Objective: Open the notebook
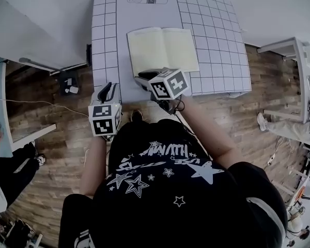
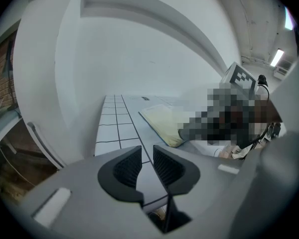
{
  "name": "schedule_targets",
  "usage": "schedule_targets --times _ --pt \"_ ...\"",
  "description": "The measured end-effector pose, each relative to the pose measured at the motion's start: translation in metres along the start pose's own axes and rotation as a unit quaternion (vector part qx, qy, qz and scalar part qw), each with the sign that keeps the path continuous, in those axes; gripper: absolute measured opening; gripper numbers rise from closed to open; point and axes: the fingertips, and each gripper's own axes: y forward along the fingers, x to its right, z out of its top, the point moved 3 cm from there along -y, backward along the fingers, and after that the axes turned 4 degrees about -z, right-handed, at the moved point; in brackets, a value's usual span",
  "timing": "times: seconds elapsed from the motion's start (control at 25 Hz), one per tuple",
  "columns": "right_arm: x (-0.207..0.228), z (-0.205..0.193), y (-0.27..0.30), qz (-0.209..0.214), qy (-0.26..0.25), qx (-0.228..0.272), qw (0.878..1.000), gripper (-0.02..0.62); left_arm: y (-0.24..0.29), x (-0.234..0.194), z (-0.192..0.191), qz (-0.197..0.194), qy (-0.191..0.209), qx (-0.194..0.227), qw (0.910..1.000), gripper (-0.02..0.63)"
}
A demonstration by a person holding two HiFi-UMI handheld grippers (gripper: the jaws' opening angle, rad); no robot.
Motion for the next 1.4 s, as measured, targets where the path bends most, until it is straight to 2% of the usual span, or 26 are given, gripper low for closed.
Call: schedule_targets --times 0.12,0.36,0.64,0.92,1.16,1.4 --pt "-0.001 0.006 -0.028 0.002 -0.009 0.034 0.999 0.084 -0.004 0.018 0.002 -0.002 -0.002 0.006 1.0 0.075" --pt "0.003 0.0 -0.082 -0.004 0.008 0.082 0.997 0.084 -0.02 0.069 0.015 -0.025 0.023 0.031 0.999 0.075" --pt "0.001 -0.05 -0.144 -0.009 0.023 0.108 0.994 0.081 -0.043 0.134 0.004 -0.019 0.04 0.048 0.9978 0.03" --pt "-0.001 -0.103 -0.21 -0.012 0.037 0.152 0.988 0.071 -0.071 0.193 -0.011 -0.005 0.042 0.073 0.9965 0.015" --pt "0.001 -0.143 -0.227 -0.001 0.051 0.149 0.988 0.069 -0.099 0.229 -0.041 0.0 0.018 0.062 0.9979 0.011" --pt "0.002 -0.147 -0.225 0.017 0.062 0.168 0.984 0.069 -0.108 0.23 -0.052 0.017 0.02 0.048 0.9985 0.011"
